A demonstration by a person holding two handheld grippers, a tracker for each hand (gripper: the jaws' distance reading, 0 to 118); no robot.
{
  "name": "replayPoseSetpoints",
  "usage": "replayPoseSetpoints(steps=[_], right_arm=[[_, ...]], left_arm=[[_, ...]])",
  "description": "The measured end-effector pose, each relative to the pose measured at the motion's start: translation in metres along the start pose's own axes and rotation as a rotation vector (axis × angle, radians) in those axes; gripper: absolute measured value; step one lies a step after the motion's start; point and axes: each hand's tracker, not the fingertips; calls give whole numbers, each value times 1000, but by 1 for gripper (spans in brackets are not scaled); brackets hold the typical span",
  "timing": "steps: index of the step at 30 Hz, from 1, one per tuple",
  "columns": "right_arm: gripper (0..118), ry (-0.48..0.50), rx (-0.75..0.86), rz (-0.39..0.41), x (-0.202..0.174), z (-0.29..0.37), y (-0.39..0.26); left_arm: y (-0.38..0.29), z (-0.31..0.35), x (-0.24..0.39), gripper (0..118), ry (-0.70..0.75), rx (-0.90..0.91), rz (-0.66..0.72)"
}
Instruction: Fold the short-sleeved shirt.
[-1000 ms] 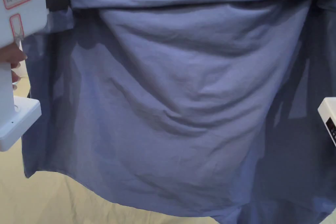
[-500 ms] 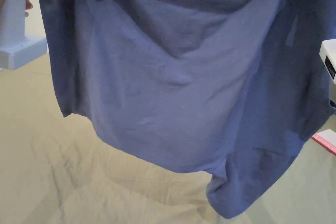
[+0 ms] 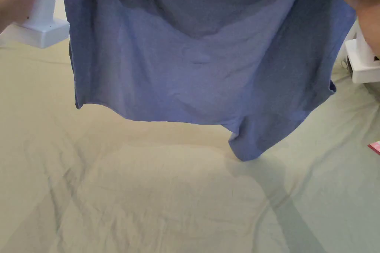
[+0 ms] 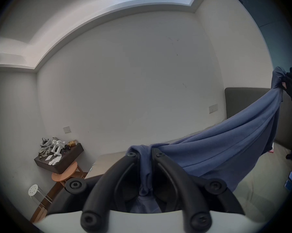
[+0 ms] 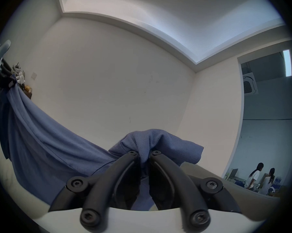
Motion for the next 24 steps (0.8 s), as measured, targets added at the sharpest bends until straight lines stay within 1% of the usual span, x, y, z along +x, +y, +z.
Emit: replayPoseSetpoints(steps=[2, 6, 7, 10, 11, 12, 14, 17, 19, 21, 24], right_arm=[[11, 20, -37, 14, -14, -3, -21], [11, 104, -155, 23, -42, 8, -76], [11, 130, -188, 4, -48, 9, -93], [11, 215, -307, -14, -69, 26, -145], [11, 237, -351, 2, -76, 45, -160], [11, 256, -386, -6, -81, 60, -178], [11, 315, -474, -47, -88, 90, -215], [11, 363, -615, -111, -97, 145, -263], [11, 393, -711, -131, -100, 183, -291], [11, 403, -797, -164, -100, 218, -313], [11, 457, -942, -211, -97, 267, -340]], left_arm=[[-19, -9, 4, 11, -2, -25, -17], [-77, -19, 11, 11, -29, -104, -28], [-94, -20, 14, 11, -40, -135, -29], [-153, -16, 23, 11, -44, -194, -18], [-176, -10, 28, 11, -69, -227, -9], [-198, -5, 32, 11, -83, -261, -17], [-245, 16, 44, 11, -81, -318, -19], [-315, 50, 60, 11, -108, -442, -7], [-357, 81, 72, 11, -119, -521, -8], [-390, 109, 79, 11, -139, -580, -28], [-434, 150, 81, 11, -145, -667, -49]])
